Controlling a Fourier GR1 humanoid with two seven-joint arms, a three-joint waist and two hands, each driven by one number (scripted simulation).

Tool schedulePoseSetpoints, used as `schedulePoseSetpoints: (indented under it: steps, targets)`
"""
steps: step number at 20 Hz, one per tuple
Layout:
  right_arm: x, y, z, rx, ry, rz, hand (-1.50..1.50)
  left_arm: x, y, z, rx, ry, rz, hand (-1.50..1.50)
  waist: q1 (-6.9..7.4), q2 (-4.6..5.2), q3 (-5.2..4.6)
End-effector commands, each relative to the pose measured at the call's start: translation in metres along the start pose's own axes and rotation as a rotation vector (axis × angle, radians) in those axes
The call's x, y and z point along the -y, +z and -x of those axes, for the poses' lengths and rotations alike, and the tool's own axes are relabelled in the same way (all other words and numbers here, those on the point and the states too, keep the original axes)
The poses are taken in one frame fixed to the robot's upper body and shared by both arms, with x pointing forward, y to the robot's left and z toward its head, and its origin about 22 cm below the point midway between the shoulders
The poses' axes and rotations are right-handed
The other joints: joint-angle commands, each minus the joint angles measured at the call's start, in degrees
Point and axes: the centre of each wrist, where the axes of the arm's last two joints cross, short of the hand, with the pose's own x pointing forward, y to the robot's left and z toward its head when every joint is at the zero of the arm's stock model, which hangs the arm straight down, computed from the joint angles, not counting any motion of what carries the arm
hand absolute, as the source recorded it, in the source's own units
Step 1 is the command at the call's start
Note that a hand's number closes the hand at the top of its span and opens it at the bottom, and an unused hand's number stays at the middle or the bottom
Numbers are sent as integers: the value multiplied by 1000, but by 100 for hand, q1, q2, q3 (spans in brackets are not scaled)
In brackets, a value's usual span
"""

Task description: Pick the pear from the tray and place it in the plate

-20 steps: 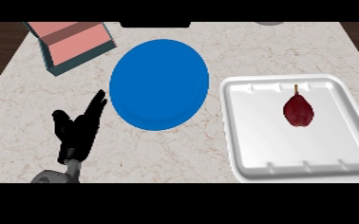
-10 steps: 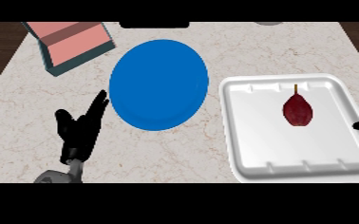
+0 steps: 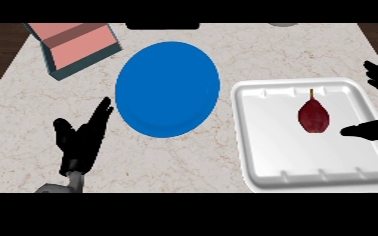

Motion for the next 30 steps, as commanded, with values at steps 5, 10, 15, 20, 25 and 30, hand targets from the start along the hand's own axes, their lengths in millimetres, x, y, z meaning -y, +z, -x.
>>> schedulePoseSetpoints:
  steps: [5, 10, 15, 20, 25, 30]
  targets:
    - [-44, 1, -7, 2, 7, -19, -150, 7, -6, 33, -68, 23, 31, 0, -35, 40, -37]
    - [-41, 1, -5, -60, 83, 6, -150, 7, 7, 26, -78, 16, 17, 0, -12, 35, -35]
    - [-60, -2, -2, -102, 127, -1, -150, 7, 10, 7, -90, 14, 43, 0, 2, 33, -32]
    - [-54, -9, 5, -114, 111, -23, -150, 27, 5, 19, -55, 21, 21, 0, -13, 36, -34]
    - [-76, -30, 26, -103, 134, -68, -150, 15, 3, 23, -56, 21, 14, 0, 15, 45, -32]
    - [-91, -34, 28, -47, 257, -113, 150, 41, -1, 9, -70, 31, 41, 0, 30, 54, -28]
